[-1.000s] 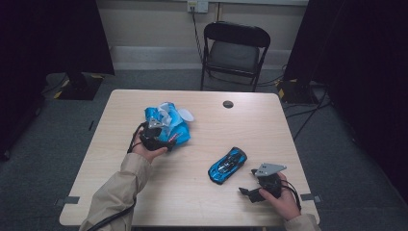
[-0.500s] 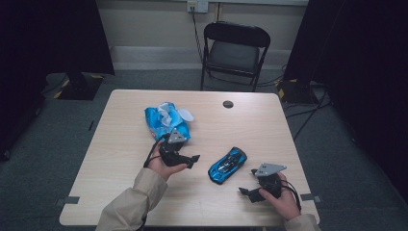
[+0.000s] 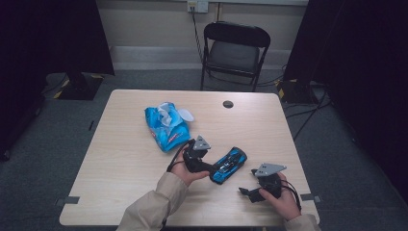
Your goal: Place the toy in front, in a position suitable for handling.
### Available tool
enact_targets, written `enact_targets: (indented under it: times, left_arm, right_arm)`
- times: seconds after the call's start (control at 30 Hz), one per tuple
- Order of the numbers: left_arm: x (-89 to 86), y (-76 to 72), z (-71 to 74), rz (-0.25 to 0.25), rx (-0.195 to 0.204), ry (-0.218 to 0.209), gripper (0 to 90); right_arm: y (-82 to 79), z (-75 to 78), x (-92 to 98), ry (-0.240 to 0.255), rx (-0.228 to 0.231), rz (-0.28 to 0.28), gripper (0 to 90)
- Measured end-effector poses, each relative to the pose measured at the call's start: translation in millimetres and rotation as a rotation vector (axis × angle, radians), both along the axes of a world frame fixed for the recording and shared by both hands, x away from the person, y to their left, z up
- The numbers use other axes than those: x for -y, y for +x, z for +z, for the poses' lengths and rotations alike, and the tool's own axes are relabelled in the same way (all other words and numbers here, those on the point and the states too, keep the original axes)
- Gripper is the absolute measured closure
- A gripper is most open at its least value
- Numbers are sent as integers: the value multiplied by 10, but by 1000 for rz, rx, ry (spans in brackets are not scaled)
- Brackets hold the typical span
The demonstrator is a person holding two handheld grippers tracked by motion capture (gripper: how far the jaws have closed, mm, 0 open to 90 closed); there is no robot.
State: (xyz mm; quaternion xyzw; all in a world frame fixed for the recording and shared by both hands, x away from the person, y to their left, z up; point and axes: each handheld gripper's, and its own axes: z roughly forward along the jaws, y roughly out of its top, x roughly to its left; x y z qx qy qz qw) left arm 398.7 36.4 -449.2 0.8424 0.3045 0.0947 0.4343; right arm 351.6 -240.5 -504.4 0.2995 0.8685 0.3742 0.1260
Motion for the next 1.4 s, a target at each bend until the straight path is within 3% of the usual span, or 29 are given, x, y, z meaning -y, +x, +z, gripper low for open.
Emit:
enact_targets:
  times: [0.4, 0.63, 0.73, 1.13, 1.4]
  left_arm:
    - [398, 34, -61, -11, -6, -2, 168]
    - [611, 99, -186, 8, -4, 30, 157]
    - [655, 129, -242, 26, 4, 62, 161]
    - [800, 215, -408, 58, -16, 81, 157]
    - [880, 248, -433, 67, -18, 98, 159]
  right_arm:
    - [0, 0, 0, 0, 0, 0, 105]
    - [0, 0, 0, 0, 0, 1, 105]
    - [0, 0, 0, 0, 0, 0, 105]
    - [0, 0, 0, 0, 0, 0, 105]
    - [0, 0, 0, 0, 0, 0, 105]
